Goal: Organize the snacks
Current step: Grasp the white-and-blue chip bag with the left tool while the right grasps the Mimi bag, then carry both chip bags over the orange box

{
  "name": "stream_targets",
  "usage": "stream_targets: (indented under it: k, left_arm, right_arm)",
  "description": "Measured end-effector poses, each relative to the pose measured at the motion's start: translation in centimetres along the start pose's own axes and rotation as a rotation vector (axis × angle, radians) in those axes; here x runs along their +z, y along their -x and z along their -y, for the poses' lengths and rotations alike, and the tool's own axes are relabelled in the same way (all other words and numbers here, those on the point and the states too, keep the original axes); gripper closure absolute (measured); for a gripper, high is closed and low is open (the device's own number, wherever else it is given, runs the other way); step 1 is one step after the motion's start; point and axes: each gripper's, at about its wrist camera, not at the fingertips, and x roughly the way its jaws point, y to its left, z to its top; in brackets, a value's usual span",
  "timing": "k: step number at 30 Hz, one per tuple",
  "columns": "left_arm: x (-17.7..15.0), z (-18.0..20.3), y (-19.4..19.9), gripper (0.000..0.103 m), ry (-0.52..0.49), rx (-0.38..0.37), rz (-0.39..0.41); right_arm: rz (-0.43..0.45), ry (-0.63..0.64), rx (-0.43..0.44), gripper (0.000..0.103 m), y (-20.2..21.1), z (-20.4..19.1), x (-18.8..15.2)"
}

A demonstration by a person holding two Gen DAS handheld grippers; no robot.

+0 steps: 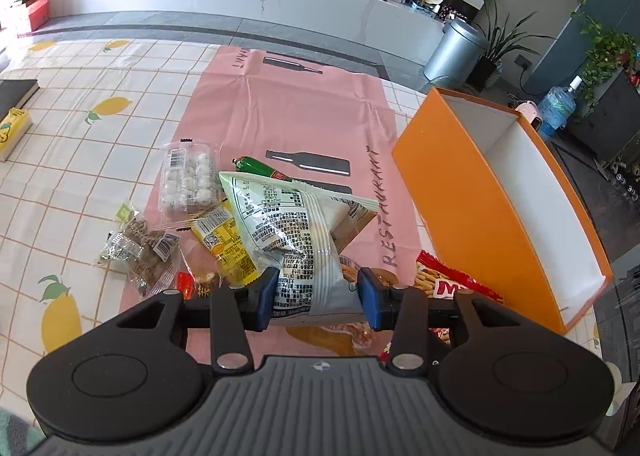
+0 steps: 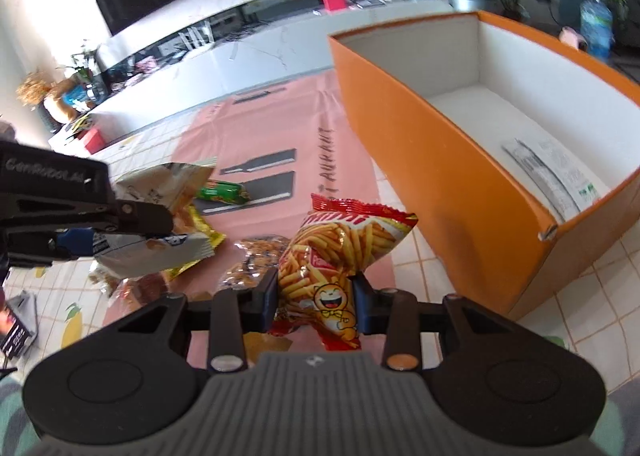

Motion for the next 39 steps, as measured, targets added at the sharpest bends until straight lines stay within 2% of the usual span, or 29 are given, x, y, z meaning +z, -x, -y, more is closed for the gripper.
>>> stream_targets:
  k: [3,8,14,17,22,32,39]
  left_arm:
    - [-0.4,0.7,1.0,0.055,-0.015,-0.008,0.0]
    - [-1.4,2.0,2.2,0.055,-0.038,-0.01,0.009]
    - [-2.0,3.4,3.5,0.055,-0.043,-0.031,0.03]
    - [-2.0,4.7,3.9,0.055,-0.06,-0.054,0.04]
    - [-1.8,7.2,4.2,0.055,-0.096,-0.099,0.052]
    - [-0.3,12.4,2.4,0.055,-0.232,-0.133,0.017]
    - [1.0,16.4,0.2,0.055,-0.323,-0.166,-0.016]
  right_arm:
    - [0.025,0.046,0.005,0.068,1.6,-0.3,-0.2]
    - [0.032,0.033,-0.015,0.068,4.1,0.7,0.4]
    - [0.086,0.073,-0.015,0.068,8.5,2.0,1.6]
    - [0.104,0.118,-0.015,0.068,10.4,2.9,2.8]
    - [0.119,0.206,-0.064,0.068,12.4,4.9,4.7]
    - [0.075,0.27,-0.104,0.068,12.5,9.6,7.9]
    - [0.013,0.382,-0.142,0.068,10.6,11.9,10.3]
